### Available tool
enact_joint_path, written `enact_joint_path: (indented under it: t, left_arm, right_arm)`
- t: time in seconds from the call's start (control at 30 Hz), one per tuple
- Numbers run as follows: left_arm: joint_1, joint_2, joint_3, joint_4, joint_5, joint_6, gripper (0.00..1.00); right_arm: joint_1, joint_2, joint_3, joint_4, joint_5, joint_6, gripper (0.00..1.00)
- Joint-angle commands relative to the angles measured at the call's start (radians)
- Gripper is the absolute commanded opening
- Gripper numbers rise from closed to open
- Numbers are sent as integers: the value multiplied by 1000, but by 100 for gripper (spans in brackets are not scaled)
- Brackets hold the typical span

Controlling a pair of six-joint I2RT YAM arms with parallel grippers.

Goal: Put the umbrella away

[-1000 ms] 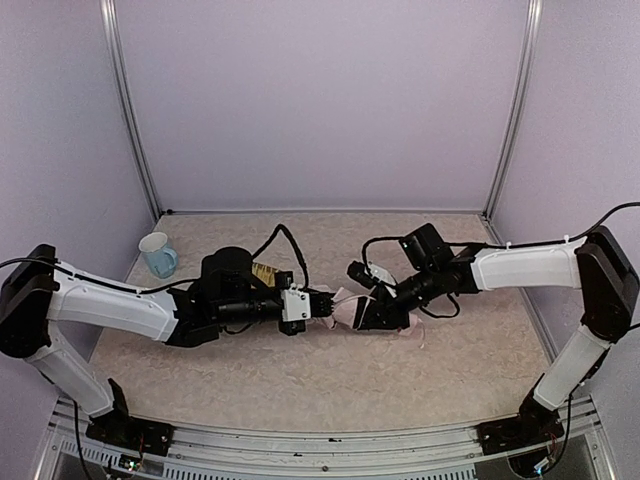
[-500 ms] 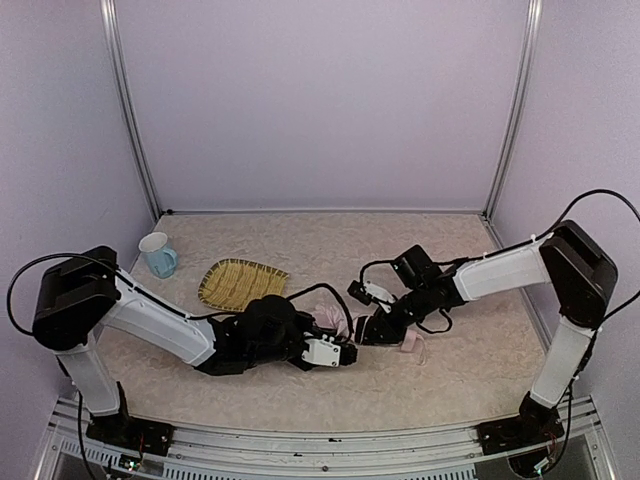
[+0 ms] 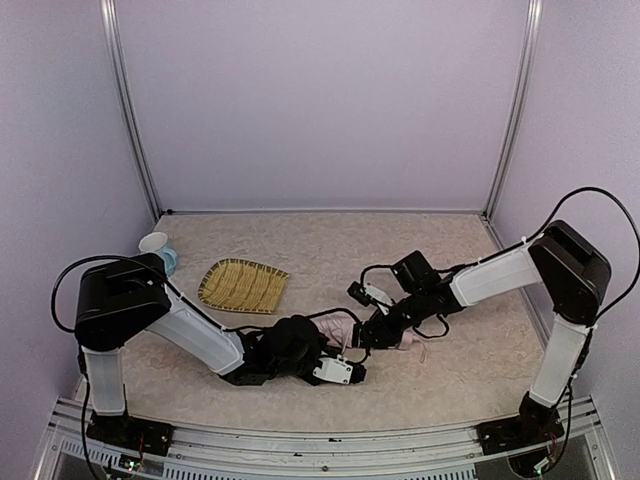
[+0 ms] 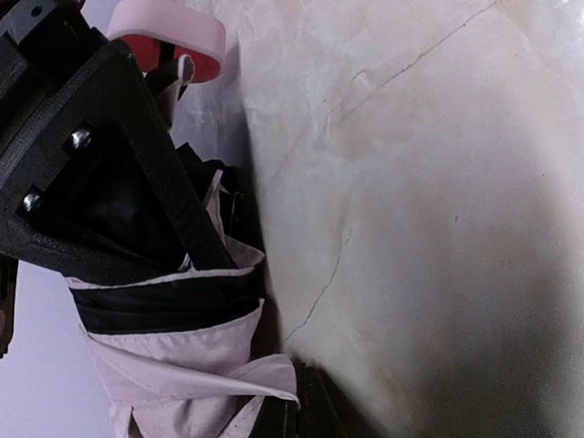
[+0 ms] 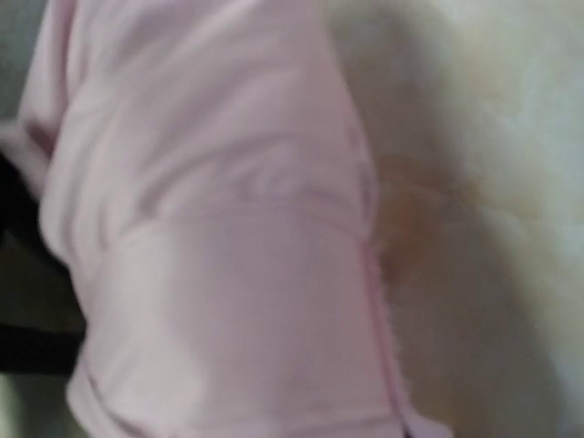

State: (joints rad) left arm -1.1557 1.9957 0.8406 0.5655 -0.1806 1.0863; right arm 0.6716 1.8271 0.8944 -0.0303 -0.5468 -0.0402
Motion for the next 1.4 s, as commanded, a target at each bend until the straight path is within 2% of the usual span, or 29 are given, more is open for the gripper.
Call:
enact_joint_path:
  t: [0.0,0.07,0.23,0.37,0.43,0.47,0.5,0.67,0.87,0.97,1.17,1.37]
  left_arm:
    - [-49,60,-13,-242,41,41,0]
    - [-44,75,3,-258,23,38,0]
    - [-36,95,28,-283,-1,38,0]
    - [-26,98,37,-295,-7,30,0]
    - [-24,100,41,-299,-10,30,0]
    - [-24,100,42,-300,-11,28,0]
    - [-24,100,43,-302,-10,28,0]
    - [-22,103,51,-310,-10,20,0]
    - [-22,101,56,-312,-1,12,0]
    - [-23,102,56,-315,0,11,0]
    - [-24,98,54,-318,6,8,0]
    - [-23,98,54,-319,8,6,0]
  right_arm:
    - [-39,-26,-26,21,78,60,50]
    - [-31,-30,-19,0,55,43,55]
    - [-22,-70,-28,-55,37,7,59]
    - [-21,-129,-37,-141,15,-37,65]
    - [-21,-165,-36,-182,5,-62,71]
    - [-21,-179,-33,-203,-6,-79,93]
    - [-21,-189,-24,-225,-18,-96,99]
    - [-15,-220,29,-261,-17,-117,100]
    - [79,-205,24,-47,132,-52,100]
    - [111,-137,58,-22,206,-35,100]
    - [109,-44,46,-9,241,-38,87]
    - [96,3,24,28,193,-28,79]
